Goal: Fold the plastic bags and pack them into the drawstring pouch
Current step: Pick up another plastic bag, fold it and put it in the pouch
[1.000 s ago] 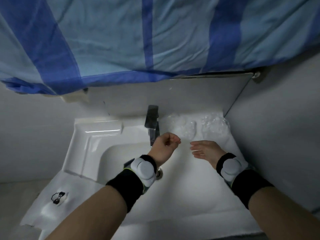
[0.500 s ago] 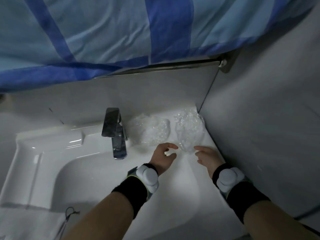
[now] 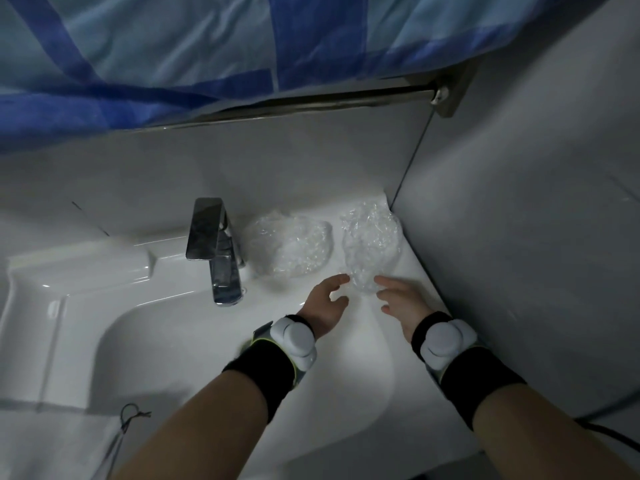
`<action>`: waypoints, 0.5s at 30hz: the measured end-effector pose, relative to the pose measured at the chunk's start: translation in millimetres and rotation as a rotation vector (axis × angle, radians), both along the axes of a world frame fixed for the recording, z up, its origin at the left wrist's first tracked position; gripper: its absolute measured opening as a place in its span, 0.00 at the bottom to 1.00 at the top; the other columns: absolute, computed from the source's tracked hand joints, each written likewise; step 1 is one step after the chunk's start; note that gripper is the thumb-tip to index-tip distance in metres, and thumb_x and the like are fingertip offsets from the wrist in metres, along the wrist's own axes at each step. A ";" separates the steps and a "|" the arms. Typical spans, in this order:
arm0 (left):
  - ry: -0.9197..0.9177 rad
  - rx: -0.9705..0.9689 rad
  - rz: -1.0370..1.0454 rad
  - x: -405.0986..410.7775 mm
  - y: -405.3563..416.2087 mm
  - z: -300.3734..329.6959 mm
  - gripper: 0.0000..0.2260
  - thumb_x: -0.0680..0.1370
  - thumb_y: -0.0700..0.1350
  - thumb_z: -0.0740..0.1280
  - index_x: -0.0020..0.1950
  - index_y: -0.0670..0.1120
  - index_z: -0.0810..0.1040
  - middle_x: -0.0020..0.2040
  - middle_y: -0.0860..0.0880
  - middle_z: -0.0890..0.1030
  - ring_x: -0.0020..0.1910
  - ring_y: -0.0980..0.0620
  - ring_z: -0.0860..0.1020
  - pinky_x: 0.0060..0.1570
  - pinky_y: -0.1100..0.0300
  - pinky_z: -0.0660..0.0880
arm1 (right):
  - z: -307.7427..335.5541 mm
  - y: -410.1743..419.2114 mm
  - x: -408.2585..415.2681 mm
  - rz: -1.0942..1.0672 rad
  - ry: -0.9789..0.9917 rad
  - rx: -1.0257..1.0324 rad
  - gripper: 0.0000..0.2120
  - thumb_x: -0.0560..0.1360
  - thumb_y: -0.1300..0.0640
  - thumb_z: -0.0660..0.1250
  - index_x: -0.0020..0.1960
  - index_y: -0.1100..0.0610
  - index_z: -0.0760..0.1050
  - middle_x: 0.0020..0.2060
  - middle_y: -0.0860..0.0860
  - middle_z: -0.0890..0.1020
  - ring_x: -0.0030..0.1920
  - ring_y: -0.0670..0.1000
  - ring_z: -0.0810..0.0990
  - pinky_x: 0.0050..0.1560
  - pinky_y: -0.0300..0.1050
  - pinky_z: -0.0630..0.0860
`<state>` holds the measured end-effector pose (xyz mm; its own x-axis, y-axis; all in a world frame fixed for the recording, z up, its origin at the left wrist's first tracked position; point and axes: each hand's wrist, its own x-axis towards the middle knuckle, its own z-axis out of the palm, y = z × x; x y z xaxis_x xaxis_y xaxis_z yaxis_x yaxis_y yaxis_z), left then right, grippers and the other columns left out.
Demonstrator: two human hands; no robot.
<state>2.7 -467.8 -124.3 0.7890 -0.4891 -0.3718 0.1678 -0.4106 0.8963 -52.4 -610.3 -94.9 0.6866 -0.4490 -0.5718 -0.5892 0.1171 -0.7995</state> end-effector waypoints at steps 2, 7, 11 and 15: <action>-0.010 0.002 -0.003 -3.6 5.7 5.4 0.20 0.77 0.36 0.60 0.69 0.48 0.71 0.67 0.49 0.72 0.68 0.53 0.68 0.66 0.59 0.65 | 5.5 4.0 -3.8 -0.028 -0.028 -0.004 0.19 0.76 0.68 0.59 0.66 0.61 0.71 0.56 0.52 0.74 0.54 0.49 0.72 0.46 0.37 0.72; -0.053 -0.037 0.004 -9.9 21.0 22.0 0.23 0.75 0.35 0.64 0.69 0.49 0.70 0.67 0.52 0.71 0.68 0.53 0.68 0.61 0.65 0.63 | 28.0 14.1 -13.4 -0.063 -0.090 0.015 0.16 0.75 0.69 0.60 0.61 0.60 0.76 0.53 0.51 0.77 0.50 0.48 0.75 0.40 0.36 0.72; -0.112 -0.003 -0.031 -14.4 35.6 41.0 0.27 0.72 0.39 0.70 0.68 0.55 0.70 0.69 0.52 0.69 0.68 0.53 0.66 0.63 0.64 0.61 | 56.0 26.3 -19.3 -0.014 -0.154 0.014 0.11 0.74 0.66 0.62 0.52 0.56 0.79 0.47 0.51 0.79 0.42 0.46 0.74 0.42 0.38 0.73; -0.232 0.022 -0.040 -17.3 49.0 66.5 0.29 0.68 0.37 0.73 0.66 0.53 0.72 0.67 0.50 0.71 0.67 0.52 0.67 0.62 0.66 0.62 | 83.8 42.3 -21.1 0.033 -0.206 0.014 0.08 0.73 0.63 0.67 0.51 0.56 0.80 0.44 0.53 0.78 0.38 0.47 0.73 0.40 0.39 0.71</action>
